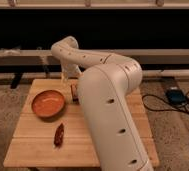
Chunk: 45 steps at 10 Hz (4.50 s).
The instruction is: Place the pepper in the ceramic cup
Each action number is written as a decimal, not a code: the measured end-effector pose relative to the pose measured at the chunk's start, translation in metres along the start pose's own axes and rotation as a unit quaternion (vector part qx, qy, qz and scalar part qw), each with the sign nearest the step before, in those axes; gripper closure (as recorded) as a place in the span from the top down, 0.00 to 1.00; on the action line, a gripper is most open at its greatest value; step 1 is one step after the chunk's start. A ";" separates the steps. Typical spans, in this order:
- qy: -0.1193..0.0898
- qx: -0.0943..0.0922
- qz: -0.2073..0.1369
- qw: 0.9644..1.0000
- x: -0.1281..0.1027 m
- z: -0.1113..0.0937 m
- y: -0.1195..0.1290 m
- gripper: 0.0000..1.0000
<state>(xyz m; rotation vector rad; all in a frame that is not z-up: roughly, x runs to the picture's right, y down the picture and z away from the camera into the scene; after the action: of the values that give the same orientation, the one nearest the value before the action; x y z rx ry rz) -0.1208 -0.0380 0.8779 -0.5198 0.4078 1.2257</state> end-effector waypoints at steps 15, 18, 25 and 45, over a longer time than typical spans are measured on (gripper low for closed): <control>0.000 0.000 0.000 1.000 0.000 0.000 0.000 0.80; 0.000 0.000 0.000 1.000 0.000 0.000 0.000 0.80; -0.016 0.008 -0.032 0.999 0.017 -0.009 0.023 0.80; 0.107 0.005 -0.047 0.993 0.228 0.101 0.124 0.36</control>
<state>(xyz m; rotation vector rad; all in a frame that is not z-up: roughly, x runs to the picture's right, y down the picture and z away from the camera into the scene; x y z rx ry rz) -0.1711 0.2283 0.8136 -0.6575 0.5646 1.0805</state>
